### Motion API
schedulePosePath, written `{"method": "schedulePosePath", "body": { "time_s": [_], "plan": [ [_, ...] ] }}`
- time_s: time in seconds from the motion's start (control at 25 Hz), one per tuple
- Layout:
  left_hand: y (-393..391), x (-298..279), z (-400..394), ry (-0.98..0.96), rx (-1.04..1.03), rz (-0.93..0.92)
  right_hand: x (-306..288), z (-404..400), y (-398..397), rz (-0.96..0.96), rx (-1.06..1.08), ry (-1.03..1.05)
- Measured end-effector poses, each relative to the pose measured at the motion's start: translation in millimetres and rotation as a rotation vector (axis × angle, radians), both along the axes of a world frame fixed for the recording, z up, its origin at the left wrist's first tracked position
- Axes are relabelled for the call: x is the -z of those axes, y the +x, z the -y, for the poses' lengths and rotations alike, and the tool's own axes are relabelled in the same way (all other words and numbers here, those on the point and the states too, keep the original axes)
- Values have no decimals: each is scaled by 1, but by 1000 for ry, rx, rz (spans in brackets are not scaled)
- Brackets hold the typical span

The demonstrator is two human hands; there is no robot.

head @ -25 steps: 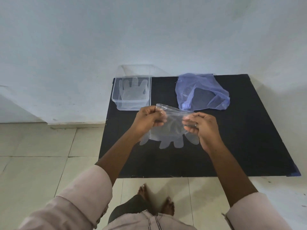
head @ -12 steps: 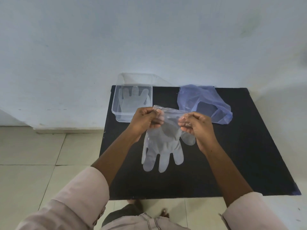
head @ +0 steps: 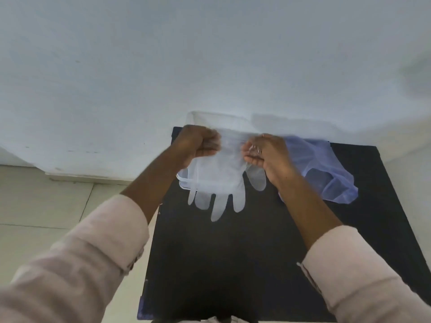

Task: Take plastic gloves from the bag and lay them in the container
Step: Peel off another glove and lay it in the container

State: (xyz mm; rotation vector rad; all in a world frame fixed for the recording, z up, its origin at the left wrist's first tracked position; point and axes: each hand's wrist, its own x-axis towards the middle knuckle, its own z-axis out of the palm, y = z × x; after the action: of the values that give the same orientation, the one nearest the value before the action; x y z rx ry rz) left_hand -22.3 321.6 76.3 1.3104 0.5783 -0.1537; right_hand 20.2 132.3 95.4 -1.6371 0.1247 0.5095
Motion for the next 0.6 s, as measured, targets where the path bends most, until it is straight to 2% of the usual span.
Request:
{"method": "schedulePosePath", "body": {
  "time_s": [0.4, 0.48, 0.6],
  "plan": [
    [123, -19, -65, 103, -192, 54, -10, -88, 124, 193, 31, -51],
    [134, -24, -68, 127, -231, 137, -15, -97, 137, 298, 63, -21],
    [135, -37, -65, 170, -286, 421, -22, -97, 136, 609, 142, 101]
  ]
}}
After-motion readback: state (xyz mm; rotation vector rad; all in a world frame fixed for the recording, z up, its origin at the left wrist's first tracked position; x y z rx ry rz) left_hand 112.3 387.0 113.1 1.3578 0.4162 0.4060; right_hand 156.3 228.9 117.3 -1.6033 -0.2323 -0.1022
